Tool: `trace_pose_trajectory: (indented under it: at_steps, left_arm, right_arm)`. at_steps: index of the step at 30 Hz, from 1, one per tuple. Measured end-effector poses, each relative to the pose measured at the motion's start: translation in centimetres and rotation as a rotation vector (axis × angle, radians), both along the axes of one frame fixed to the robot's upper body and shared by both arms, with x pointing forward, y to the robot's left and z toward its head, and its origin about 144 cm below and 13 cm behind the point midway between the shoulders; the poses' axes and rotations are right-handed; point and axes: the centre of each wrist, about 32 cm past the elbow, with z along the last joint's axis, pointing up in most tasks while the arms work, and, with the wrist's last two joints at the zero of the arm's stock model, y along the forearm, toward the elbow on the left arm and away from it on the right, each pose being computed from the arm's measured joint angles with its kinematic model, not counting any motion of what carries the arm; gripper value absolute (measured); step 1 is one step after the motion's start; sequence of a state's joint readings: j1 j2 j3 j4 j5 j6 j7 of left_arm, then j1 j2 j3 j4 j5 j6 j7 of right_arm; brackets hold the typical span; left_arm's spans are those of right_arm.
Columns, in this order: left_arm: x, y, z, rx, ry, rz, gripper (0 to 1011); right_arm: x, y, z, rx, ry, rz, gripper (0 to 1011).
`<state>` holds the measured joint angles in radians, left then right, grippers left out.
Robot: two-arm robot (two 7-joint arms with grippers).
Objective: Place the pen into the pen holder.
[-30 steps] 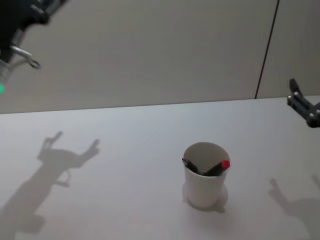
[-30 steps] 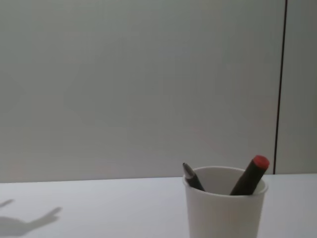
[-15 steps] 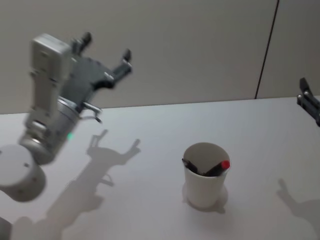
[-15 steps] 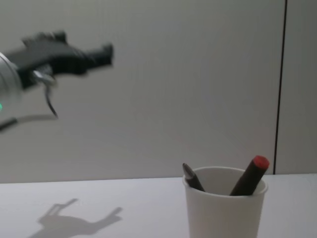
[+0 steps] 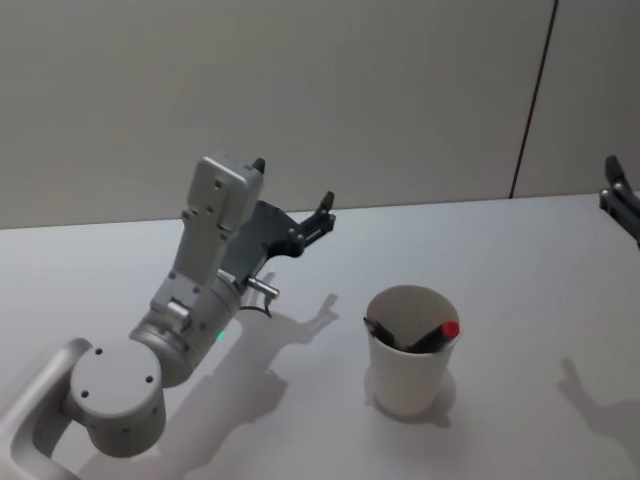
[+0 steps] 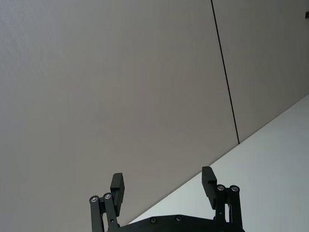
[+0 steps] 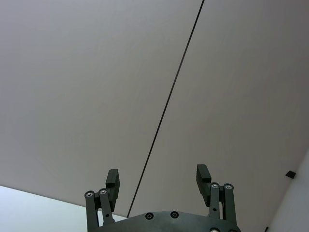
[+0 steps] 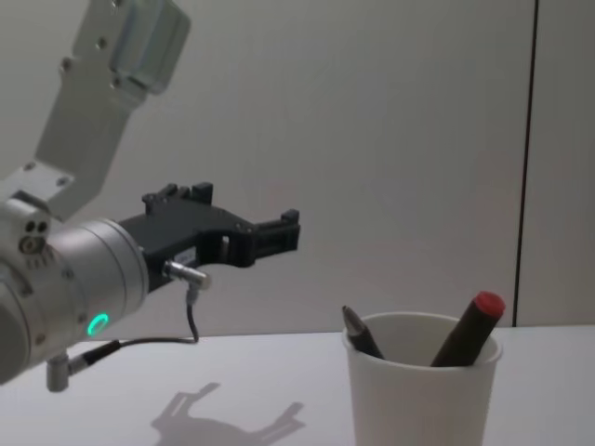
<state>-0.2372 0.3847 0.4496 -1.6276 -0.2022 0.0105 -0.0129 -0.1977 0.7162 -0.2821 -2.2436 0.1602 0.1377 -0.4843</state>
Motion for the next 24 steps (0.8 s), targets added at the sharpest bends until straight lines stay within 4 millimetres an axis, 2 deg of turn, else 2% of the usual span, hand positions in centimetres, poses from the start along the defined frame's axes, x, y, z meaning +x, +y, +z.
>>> trace_pose_trajectory:
  at_steps: [24]
  left_arm:
    - [-0.04,-0.19,-0.1,0.002,0.005,-0.001,1001]
  right_arm:
    - [0.0,0.0,0.0,0.0,0.0,0.0,1001]
